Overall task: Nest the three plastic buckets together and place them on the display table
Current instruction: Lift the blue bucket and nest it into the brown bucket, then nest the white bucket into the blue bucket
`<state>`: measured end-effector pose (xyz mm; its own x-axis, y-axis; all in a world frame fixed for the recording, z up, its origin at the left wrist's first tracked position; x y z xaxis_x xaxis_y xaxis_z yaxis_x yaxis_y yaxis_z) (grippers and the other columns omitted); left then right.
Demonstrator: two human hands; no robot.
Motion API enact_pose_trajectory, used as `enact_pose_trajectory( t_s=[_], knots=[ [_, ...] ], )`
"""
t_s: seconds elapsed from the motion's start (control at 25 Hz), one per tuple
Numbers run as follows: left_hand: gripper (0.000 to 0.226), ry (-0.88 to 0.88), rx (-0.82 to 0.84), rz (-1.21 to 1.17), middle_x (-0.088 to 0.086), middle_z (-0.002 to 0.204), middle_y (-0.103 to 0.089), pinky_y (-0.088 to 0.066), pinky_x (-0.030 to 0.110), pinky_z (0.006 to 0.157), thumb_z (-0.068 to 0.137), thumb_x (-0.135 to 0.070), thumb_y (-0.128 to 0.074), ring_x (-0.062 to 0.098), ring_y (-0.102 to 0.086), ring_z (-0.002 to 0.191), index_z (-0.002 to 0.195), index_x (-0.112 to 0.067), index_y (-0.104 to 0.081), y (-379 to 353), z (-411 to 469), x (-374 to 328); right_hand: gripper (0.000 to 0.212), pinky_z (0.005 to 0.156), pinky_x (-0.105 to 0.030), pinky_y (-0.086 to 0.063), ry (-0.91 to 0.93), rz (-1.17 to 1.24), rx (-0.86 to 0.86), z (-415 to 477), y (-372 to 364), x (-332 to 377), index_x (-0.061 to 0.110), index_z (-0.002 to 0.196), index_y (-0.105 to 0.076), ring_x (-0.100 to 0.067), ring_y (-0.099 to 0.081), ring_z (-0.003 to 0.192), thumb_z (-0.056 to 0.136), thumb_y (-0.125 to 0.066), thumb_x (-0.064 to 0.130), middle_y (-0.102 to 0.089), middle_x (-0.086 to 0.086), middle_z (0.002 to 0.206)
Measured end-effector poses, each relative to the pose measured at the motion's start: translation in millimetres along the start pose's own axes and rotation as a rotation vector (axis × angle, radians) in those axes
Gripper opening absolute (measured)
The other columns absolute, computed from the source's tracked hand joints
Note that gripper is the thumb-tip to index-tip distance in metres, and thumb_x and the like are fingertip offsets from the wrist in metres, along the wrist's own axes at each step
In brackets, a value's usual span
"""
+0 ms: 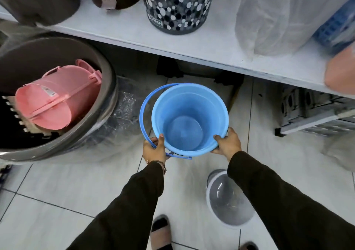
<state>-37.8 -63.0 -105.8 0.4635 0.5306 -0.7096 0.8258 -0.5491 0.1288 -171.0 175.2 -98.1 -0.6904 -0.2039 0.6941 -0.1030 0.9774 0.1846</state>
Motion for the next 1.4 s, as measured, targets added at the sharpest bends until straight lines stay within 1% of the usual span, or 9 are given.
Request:
enact_pose_trajectory(
  t_s=[0.12, 0.28, 0.4, 0.52, 0.84, 1.0, 1.16, 1.28, 1.4],
  knots=[
    [0.016, 0.041, 0.052, 0.218, 0.018, 0.109, -0.064, -0.057, 0.038, 0.057, 0.089, -0.015, -0.069, 0.03, -0.065, 0.086, 0.095, -0.015, -0.054, 4.2, 23.7, 13.5, 0.035, 0.081, -0.057, -0.059, -0.042, -0.104, -0.086, 14.9, -4.6, -27.1, 0.013, 0.12, -0.054, -0.039, -0.067, 0.101, 0.09, -0.062, 0.0, -0.064, -0.014, 0.117],
    [0.044, 0.088, 0.091, 0.353, 0.016, 0.124, -0.064, -0.059, 0.044, 0.069, 0.089, -0.009, -0.066, 0.036, -0.068, 0.1, 0.129, -0.012, -0.05, 12.4, 44.1, 28.8, 0.031, 0.089, -0.053, -0.057, -0.154, -0.039, -0.047, 23.2, -17.5, -62.8, 0.009, 0.119, -0.053, -0.038, -0.066, 0.104, 0.09, -0.062, 0.014, -0.064, -0.018, 0.12],
    [0.069, 0.036, 0.096, 0.496, 0.013, 0.147, -0.049, -0.05, 0.047, 0.101, 0.088, -0.022, -0.068, 0.036, -0.056, 0.124, 0.147, -0.012, -0.035, 18.4, 44.6, 37.7, 0.054, 0.106, -0.051, -0.045, -0.14, -0.074, -0.03, 16.7, -15.5, -72.9, 0.01, 0.135, -0.048, -0.032, -0.057, 0.118, 0.093, -0.053, 0.044, -0.057, -0.016, 0.136],
    [0.082, -0.01, 0.098, 0.647, 0.014, 0.16, -0.028, -0.031, 0.04, 0.118, 0.09, -0.032, -0.066, 0.031, -0.033, 0.146, 0.154, -0.008, -0.021, 27.1, 30.7, 53.7, 0.061, 0.115, -0.044, -0.031, -0.103, -0.157, -0.068, 14.5, 6.6, -92.0, 0.015, 0.151, -0.031, -0.034, -0.039, 0.14, 0.099, -0.043, 0.045, -0.036, -0.012, 0.157],
    [0.054, 0.143, 0.306, 0.662, 0.007, 0.142, -0.055, -0.042, 0.042, 0.11, 0.09, -0.037, -0.065, 0.028, -0.053, 0.128, 0.138, -0.018, -0.051, 4.9, -32.7, 202.6, 0.084, 0.12, -0.054, -0.015, -0.271, -0.644, -0.3, -8.7, 148.2, -222.2, 0.013, 0.155, -0.015, -0.036, -0.014, 0.15, 0.09, -0.06, 0.041, -0.013, -0.016, 0.164],
    [0.058, 0.066, 0.349, 0.668, 0.008, 0.139, -0.058, -0.047, 0.051, 0.105, 0.088, -0.033, -0.068, 0.036, -0.058, 0.122, 0.14, -0.017, -0.047, -27.6, -56.2, 279.3, 0.065, 0.109, -0.046, -0.037, -0.496, -0.138, -0.12, -11.8, 165.5, -308.5, 0.002, 0.146, -0.036, -0.04, -0.043, 0.133, 0.09, -0.064, 0.024, -0.043, -0.019, 0.147],
    [0.056, -0.047, 0.342, 0.708, 0.013, 0.117, -0.062, -0.058, 0.053, 0.084, 0.08, -0.01, -0.068, 0.041, -0.063, 0.1, 0.131, -0.013, -0.045, -66.4, -76.6, 305.0, 0.025, 0.091, -0.051, -0.056, -0.344, 0.132, -0.155, 2.8, 180.0, -318.4, -0.005, 0.104, -0.067, -0.04, -0.066, 0.103, 0.084, -0.061, 0.008, -0.069, -0.025, 0.108],
    [0.052, -0.167, 0.331, 0.61, 0.009, 0.108, -0.064, -0.062, 0.051, 0.075, 0.079, -0.001, -0.064, 0.038, -0.066, 0.092, 0.125, -0.018, -0.047, -87.6, -106.4, 291.4, 0.015, 0.086, -0.054, -0.058, -0.216, 0.205, -0.31, 3.8, 215.7, -301.1, 0.012, 0.069, -0.067, -0.042, -0.069, 0.094, 0.082, -0.066, 0.018, -0.071, -0.015, 0.081],
    [0.052, -0.232, 0.374, 0.443, 0.006, 0.109, -0.065, -0.063, 0.047, 0.069, 0.081, 0.002, -0.063, 0.031, -0.066, 0.094, 0.126, -0.02, -0.048, -106.8, -145.7, 260.3, 0.023, 0.092, -0.048, -0.056, 0.03, 0.153, -0.441, -14.4, 249.7, -237.8, 0.012, 0.085, -0.07, -0.034, -0.069, 0.093, 0.088, -0.064, 0.034, -0.071, -0.011, 0.089]
  ],
)
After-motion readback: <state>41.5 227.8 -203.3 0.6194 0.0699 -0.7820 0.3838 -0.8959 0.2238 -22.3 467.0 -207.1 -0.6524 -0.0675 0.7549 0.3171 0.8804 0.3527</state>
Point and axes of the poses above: each hand's wrist, its own z-axis towards the middle knuckle, its own y-axis out of the back of the hand, x = y × z, the point moved 8 cm from there along z, towards the middle knuckle
